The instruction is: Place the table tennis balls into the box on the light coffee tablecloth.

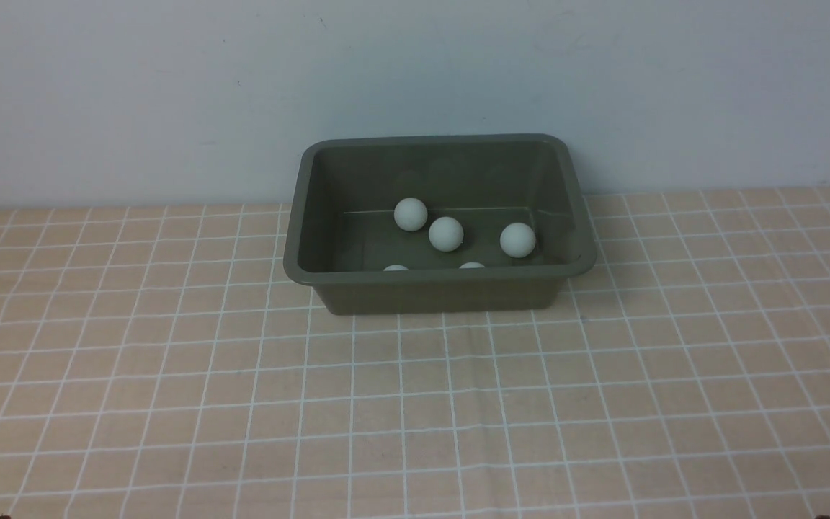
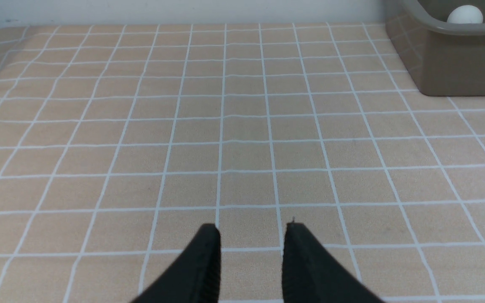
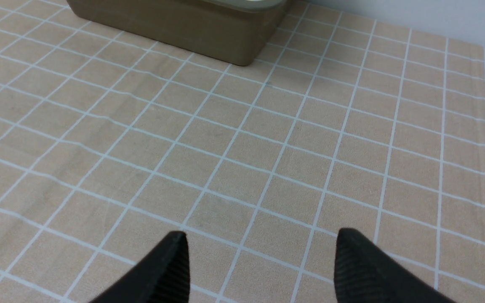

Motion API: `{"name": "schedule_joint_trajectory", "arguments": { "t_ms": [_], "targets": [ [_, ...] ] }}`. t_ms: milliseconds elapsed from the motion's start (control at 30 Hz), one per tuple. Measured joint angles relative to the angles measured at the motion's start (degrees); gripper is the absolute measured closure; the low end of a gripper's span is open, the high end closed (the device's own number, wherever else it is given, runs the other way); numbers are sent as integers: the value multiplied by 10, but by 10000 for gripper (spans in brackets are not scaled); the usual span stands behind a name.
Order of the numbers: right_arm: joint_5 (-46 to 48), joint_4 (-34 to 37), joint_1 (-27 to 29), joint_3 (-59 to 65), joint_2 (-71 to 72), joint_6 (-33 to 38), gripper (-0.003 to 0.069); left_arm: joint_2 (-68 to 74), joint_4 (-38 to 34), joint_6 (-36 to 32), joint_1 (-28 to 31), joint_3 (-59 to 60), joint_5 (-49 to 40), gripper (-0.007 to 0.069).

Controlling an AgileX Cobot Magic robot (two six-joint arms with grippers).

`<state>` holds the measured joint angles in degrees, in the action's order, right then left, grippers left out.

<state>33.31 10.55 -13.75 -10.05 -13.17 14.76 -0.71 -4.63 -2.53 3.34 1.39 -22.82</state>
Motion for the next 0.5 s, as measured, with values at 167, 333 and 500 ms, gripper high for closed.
{"name": "schedule_joint_trajectory", "arguments": {
  "t_ms": [167,333,500],
  "targets": [
    [-40,-8,3,0,4,3,231,0,0,0,0,0,0,463],
    [-104,11,83,0,19,3,231,0,0,0,0,0,0,463],
    [-94,29,169,0,54,1,231,0,0,0,0,0,0,463]
  ]
}}
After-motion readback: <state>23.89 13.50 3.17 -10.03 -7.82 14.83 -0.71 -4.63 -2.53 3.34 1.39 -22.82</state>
